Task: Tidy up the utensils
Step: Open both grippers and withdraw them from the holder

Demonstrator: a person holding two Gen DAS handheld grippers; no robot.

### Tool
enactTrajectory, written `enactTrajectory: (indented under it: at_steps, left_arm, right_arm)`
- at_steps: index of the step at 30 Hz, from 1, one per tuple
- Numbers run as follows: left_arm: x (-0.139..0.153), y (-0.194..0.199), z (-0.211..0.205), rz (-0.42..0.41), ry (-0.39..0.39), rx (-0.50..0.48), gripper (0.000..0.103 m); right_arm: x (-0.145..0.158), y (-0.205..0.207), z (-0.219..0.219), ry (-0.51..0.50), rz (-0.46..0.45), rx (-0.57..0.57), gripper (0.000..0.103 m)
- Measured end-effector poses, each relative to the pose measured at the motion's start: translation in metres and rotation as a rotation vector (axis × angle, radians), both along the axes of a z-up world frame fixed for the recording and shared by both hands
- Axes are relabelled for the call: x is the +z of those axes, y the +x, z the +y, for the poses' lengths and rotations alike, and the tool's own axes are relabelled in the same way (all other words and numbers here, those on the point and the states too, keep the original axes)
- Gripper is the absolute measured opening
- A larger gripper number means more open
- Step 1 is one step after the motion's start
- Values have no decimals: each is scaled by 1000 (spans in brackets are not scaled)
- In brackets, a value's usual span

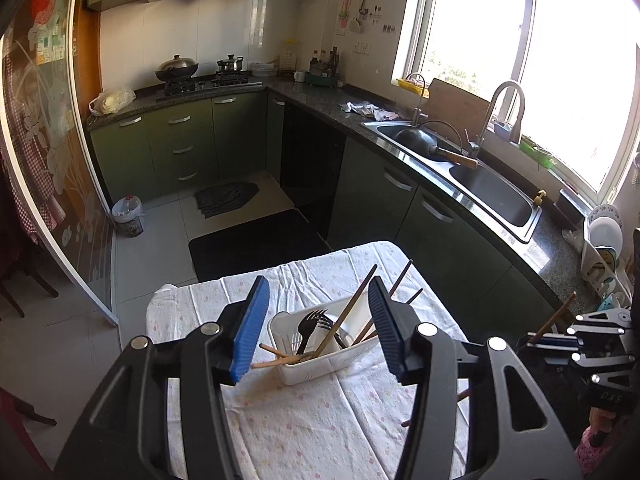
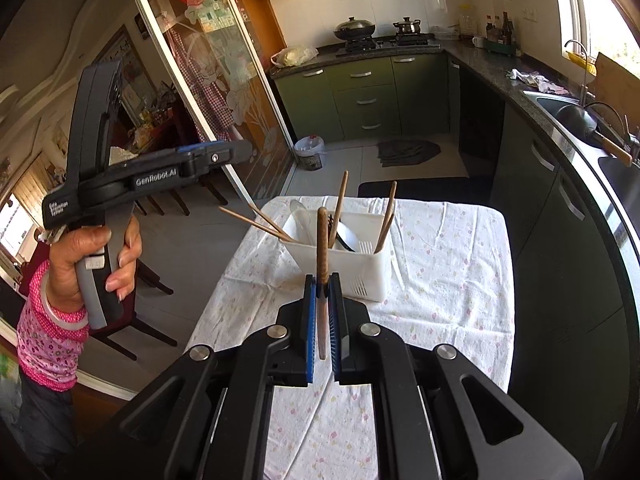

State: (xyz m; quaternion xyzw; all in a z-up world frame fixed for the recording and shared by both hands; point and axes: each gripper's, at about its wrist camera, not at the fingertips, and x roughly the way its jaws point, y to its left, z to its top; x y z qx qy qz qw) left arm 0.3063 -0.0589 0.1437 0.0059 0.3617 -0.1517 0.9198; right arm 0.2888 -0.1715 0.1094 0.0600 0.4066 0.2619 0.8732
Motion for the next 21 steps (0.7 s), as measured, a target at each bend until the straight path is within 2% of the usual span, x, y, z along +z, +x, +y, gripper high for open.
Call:
enactTrajectory:
  at_steps: [6, 11, 15, 21]
  left_arm:
    - [-5, -10, 2, 19, 8, -13, 50]
    - [-9, -15, 0, 33, -1, -29, 50]
    - [-12, -20, -3, 36, 7, -47, 50]
    - [-21, -23, -1, 62, 6, -62, 50]
  right_arm:
    - [34, 18, -3, 61, -100, -75, 7]
    - [43, 44, 2, 37, -163, -160, 7]
    - [28, 70, 13, 8, -146, -180, 7]
    - [-16, 99, 32, -61, -81, -176, 7]
